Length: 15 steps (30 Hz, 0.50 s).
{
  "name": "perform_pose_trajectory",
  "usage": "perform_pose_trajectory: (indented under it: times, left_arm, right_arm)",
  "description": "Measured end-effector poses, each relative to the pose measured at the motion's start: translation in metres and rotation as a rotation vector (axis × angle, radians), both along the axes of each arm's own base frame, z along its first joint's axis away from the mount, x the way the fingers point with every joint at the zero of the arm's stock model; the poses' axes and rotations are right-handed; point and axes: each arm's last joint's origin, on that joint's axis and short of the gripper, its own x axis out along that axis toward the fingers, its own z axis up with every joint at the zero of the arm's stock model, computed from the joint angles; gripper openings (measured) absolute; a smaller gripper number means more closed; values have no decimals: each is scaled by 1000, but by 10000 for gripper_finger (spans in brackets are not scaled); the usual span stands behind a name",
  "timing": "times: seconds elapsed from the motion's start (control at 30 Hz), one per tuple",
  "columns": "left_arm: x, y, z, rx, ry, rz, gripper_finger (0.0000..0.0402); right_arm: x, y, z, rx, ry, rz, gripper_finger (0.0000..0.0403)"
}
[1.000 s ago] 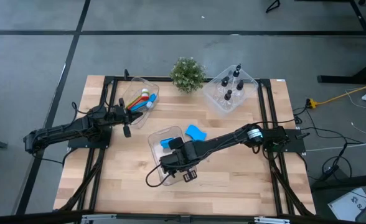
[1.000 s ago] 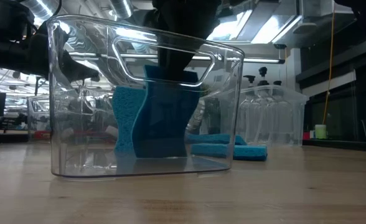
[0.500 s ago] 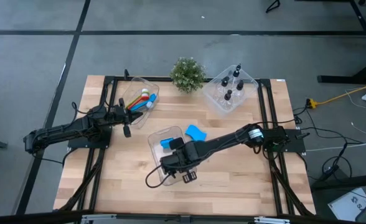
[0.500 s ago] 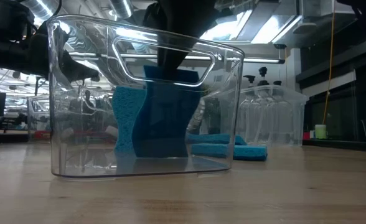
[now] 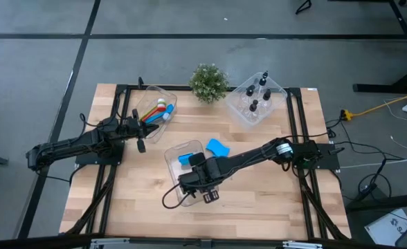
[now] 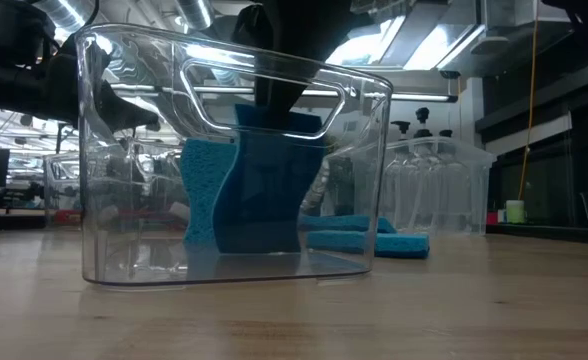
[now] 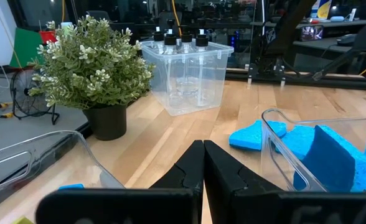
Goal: Pick & Place Kitchen Sink Supplies
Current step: Put the sponge into the bottom transparent bin
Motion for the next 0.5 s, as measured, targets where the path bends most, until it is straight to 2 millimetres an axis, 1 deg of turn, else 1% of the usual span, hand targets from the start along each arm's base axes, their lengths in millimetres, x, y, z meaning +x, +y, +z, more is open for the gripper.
perform_pose_trajectory:
  times: [0.1, 0.2, 0.5]
  left_arm:
    - [0, 0, 0, 0, 0, 0, 2]
    - [0, 0, 0, 0, 0, 0, 2]
    - [0, 0, 0, 0, 0, 0, 2]
  right_arm:
    - [0, 0, 0, -1, -1, 4, 191]
    - [0, 0, 0, -7, -6, 3, 200]
    - [1, -2, 0, -33, -9, 16, 189]
